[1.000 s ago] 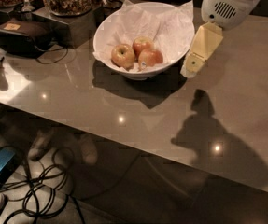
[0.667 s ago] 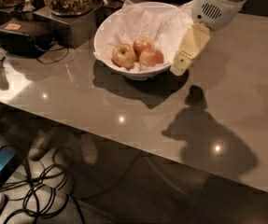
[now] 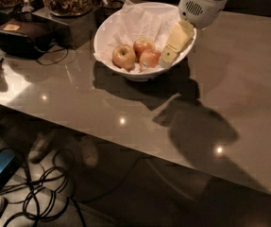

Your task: Pick apple from white bowl

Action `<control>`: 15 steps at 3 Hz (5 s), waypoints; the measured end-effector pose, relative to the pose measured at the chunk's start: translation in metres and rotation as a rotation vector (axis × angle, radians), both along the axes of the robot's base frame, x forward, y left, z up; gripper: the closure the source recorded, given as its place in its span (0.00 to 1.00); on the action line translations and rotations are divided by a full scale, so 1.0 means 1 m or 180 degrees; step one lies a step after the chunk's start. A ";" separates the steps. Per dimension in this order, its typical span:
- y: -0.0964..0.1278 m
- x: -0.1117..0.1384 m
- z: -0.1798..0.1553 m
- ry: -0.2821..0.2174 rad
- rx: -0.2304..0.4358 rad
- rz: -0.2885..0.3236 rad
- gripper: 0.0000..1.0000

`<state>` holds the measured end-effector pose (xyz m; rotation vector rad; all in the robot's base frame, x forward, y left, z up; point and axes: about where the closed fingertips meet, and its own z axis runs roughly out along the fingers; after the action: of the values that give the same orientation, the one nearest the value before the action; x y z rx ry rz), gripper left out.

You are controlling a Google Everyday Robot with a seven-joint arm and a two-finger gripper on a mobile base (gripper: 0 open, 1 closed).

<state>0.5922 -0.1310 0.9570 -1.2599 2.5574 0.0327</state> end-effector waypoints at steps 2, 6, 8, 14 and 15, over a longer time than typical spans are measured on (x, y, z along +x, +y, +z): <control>0.020 -0.005 0.024 -0.0147 0.0162 0.0147 0.00; 0.062 0.034 0.017 -0.0122 0.0297 0.0017 0.12; 0.075 0.055 -0.003 0.0039 0.0308 -0.0132 0.21; 0.050 0.079 -0.086 0.0549 0.0160 -0.0493 0.21; 0.050 0.078 -0.097 0.0626 0.0137 -0.0478 0.21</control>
Offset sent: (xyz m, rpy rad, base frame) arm -0.0168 0.0314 0.0384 0.0531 -0.0256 0.0824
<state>0.6706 -0.0807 0.8602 -1.0946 2.7953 0.1879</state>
